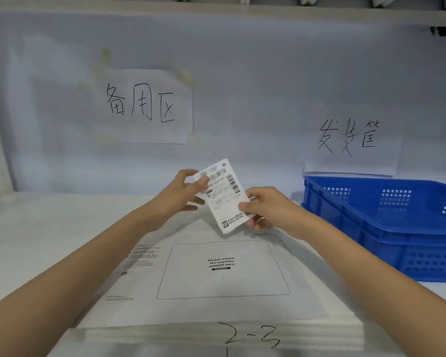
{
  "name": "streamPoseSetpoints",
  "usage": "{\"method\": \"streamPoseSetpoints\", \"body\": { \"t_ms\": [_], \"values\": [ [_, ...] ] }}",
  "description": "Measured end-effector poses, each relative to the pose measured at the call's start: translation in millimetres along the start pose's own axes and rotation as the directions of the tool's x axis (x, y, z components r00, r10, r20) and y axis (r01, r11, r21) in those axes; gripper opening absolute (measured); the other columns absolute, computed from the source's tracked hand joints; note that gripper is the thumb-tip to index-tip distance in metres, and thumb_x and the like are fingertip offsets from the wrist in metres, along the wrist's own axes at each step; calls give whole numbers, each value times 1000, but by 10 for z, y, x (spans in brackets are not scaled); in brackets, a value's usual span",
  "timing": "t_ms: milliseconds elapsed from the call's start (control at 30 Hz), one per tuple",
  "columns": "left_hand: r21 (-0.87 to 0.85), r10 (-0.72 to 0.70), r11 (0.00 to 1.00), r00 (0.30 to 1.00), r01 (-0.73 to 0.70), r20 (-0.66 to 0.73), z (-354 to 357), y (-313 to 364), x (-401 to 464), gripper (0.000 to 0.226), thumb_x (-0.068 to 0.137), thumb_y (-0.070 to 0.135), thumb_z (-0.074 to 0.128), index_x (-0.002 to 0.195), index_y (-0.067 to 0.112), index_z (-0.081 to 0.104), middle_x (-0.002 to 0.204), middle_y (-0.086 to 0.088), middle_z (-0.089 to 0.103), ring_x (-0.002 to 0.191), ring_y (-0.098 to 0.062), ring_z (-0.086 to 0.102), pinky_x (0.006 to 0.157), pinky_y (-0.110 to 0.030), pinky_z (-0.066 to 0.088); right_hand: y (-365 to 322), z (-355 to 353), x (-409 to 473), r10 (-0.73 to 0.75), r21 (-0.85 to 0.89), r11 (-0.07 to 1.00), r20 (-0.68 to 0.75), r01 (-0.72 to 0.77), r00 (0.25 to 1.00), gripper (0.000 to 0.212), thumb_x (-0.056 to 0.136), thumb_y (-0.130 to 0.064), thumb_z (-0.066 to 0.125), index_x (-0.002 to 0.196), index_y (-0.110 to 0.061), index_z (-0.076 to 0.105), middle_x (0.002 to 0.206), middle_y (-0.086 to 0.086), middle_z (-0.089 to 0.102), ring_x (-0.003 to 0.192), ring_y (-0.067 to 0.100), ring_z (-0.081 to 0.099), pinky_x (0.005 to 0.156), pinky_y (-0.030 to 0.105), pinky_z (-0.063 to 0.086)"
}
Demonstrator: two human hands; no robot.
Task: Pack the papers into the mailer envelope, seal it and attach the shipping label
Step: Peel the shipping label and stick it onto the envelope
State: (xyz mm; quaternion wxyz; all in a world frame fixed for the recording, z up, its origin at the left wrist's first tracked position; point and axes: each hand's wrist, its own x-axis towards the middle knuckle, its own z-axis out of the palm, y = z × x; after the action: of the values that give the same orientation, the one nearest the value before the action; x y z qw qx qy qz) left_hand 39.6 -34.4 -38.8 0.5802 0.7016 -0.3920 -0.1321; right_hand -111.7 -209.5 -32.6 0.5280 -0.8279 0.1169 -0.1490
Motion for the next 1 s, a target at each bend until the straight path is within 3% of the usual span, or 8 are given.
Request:
{"method": "streamPoseSetpoints", "body": {
  "t_ms": [133,267,433,500,533,633,867,1000],
  "values": [
    [-209,14,977,997,-30,-79,-92,-130,100,35,94,12,65,125,22,53,95,-7,77,88,-22,73,80,-35,61,15,83,162,-35,8,999,48,35,998,16,94,-6,61,104,5,67,96,24,68,56,12,53,54,21,50],
    [-279,-9,960,994,-21,-105,-193,-231,133,22,93,8,65,115,14,62,97,-11,76,83,-19,71,72,-29,60,117,99,232,-37,140,990,129,19,991,20,91,-7,65,106,6,69,85,11,71,61,13,60,59,21,54],
    [-369,-16,928,986,-46,-165,-236,-197,124,33,94,6,63,126,10,56,96,-10,77,78,-17,73,68,-24,59,150,111,202,-74,212,977,163,38,984,16,93,-8,62,103,2,68,92,12,74,70,18,65,62,26,58],
    [-261,20,962,978,-76,-208,-195,-195,76,44,93,7,66,133,15,48,110,-7,72,82,-15,73,69,-22,58,146,126,201,-78,230,972,109,51,991,16,94,-8,60,103,3,68,95,16,74,72,18,66,60,25,57],
    [-68,102,990,958,-125,-268,-174,-207,48,51,91,9,69,135,20,44,121,-2,63,90,-14,70,73,-20,56,149,134,200,-75,239,969,79,54,994,16,95,-8,60,102,3,68,96,19,73,72,19,67,59,25,57],
    [558,469,789,838,-256,-278,-74,-238,-4,58,83,13,75,132,25,45,126,5,38,111,-21,48,96,-34,46,160,155,181,-53,224,973,-6,53,999,17,96,-7,58,103,5,67,91,19,71,66,19,67,57,27,57],
    [744,625,540,779,-393,-43,140,-223,-71,25,83,40,63,107,31,66,104,19,52,95,-6,42,87,-28,18,129,223,140,-136,173,974,-61,145,989,14,96,-7,58,102,-9,70,81,7,76,64,16,67,56,28,57],
    [521,483,749,876,-409,-6,135,-211,-92,24,81,37,77,101,31,63,101,18,57,90,-3,51,87,-20,35,107,232,99,-178,175,968,-31,180,984,18,96,-13,60,110,-9,70,90,12,76,72,18,69,59,28,58]
  ]
}}
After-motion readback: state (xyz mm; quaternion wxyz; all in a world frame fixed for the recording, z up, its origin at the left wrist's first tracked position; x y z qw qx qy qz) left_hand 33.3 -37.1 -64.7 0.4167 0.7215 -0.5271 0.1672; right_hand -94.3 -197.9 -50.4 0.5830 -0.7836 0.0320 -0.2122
